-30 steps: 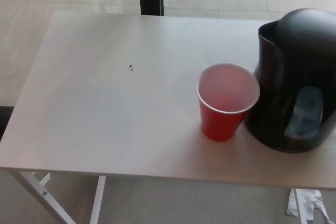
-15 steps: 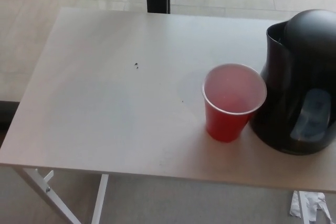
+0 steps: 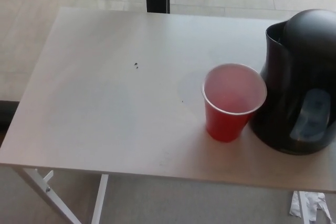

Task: The robot uses its right hand to lift up a kettle kept on the middle of the desk by its handle and tilt it into a glass kept next to it to pour out water

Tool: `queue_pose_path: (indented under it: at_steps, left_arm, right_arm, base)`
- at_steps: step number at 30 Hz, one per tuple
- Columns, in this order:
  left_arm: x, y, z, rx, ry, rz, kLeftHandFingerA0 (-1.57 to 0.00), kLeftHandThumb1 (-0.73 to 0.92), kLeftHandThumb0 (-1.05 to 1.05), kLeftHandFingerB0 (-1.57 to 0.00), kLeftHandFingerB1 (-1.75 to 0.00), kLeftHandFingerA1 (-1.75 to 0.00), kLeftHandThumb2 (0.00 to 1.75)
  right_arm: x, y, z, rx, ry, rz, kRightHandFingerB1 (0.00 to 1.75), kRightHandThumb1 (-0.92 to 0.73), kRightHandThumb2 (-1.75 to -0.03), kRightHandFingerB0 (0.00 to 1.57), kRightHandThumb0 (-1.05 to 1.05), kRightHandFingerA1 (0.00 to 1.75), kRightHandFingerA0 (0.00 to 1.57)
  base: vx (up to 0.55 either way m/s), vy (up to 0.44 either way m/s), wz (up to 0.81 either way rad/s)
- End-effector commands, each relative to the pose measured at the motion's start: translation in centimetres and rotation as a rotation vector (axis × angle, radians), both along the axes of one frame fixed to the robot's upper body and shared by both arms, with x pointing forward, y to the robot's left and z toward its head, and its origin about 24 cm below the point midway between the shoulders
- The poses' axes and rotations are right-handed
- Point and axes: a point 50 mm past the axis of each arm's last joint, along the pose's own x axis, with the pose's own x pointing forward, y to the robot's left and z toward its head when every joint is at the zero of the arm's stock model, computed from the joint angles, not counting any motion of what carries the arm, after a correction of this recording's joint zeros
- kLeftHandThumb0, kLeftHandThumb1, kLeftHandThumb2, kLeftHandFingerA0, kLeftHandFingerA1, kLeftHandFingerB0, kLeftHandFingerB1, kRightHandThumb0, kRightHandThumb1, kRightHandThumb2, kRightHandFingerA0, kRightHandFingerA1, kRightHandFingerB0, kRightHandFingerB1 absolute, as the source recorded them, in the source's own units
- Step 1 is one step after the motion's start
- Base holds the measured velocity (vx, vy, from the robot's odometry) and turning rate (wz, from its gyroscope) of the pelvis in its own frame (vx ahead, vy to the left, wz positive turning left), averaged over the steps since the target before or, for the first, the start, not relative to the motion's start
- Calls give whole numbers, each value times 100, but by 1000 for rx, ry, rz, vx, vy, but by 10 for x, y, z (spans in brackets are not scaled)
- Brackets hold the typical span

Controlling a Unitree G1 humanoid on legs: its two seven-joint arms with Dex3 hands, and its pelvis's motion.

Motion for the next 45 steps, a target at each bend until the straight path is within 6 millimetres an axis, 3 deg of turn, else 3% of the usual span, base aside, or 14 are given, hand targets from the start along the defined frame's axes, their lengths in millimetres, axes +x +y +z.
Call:
queue_pose_path:
  at_steps: [1,12,14,15,16,17,18,19,22,24,25,27,28,45]
  left_arm:
    - [-3,1,0,15,14,-8,-57,75,-70,-44,-39,-49,62]
    - [-4,0,-1,32,35,-25,-61,77,-68,-43,-39,-51,63]
    - [-5,0,-1,40,41,-27,-55,60,-67,-37,-54,-62,100]
    - [-6,0,-2,38,41,-25,-62,76,-69,-44,-40,-51,63]
    - [-7,0,-2,33,42,-23,-54,60,-67,-36,-54,-62,99]
    - [-8,0,-3,33,43,-20,-61,76,-68,-43,-40,-51,63]
    - [-8,0,-3,31,46,-16,-56,61,-67,-38,-54,-62,99]
    - [-8,-1,-4,29,45,-15,-61,76,-67,-43,-40,-51,63]
    - [-8,-2,-6,29,50,-21,-57,61,-68,-38,-54,-63,98]
    - [-9,-3,-6,42,62,-43,-55,62,-66,-37,-54,-63,100]
    - [-9,-3,-6,39,64,-44,-60,79,-65,-42,-39,-51,64]
    - [-10,-3,-7,33,67,-32,-56,62,-64,-38,-54,-63,100]
    - [-10,-3,-7,35,60,-33,-56,62,-64,-38,-55,-64,99]
    - [-7,-4,-7,56,96,-69,-58,61,-69,-36,-54,-64,99]
  right_arm:
    - [-1,6,-11,-74,93,82,0,-48,-80,0,-81,8,0]
    - [9,-13,1,-121,109,34,0,-49,-82,0,-84,3,0]
    - [11,-14,3,-75,60,27,4,-46,-79,1,-79,6,0]
    - [12,-14,5,-39,33,0,23,-55,-67,8,-55,35,8]
    - [13,-14,7,-1,6,-34,48,-46,-97,0,-31,49,1]
    - [13,-14,8,16,-9,-36,25,-58,-59,11,-46,38,21]
    - [13,-13,9,27,-27,-49,36,-46,-72,10,-50,46,23]
    - [13,-13,10,54,-47,-66,28,-59,-58,16,-36,43,40]
    - [16,-15,12,64,-86,-119,46,-41,-88,6,-29,60,36]
    - [18,-16,15,78,-116,-148,30,-60,-58,19,-31,46,54]
    - [18,-17,15,92,-121,-162,47,-44,-90,7,-22,66,50]
    - [20,-18,15,107,-124,-197,30,-61,-58,22,-30,48,47]
    - [21,-18,15,108,-122,-210,48,-44,-91,10,-24,62,36]
    - [20,3,2,-22,47,-20,31,-54,-57,23,-38,51,48]
  base:
    - [0,0,0]
    - [0,0,0]
    - [0,0,0]
    - [0,0,0]
    - [0,0,0]
    - [0,0,0]
    - [0,0,0]
    - [0,0,0]
    - [0,0,0]
    - [0,0,0]
    - [0,0,0]
    - [0,0,0]
    - [0,0,0]
    - [0,0,0]
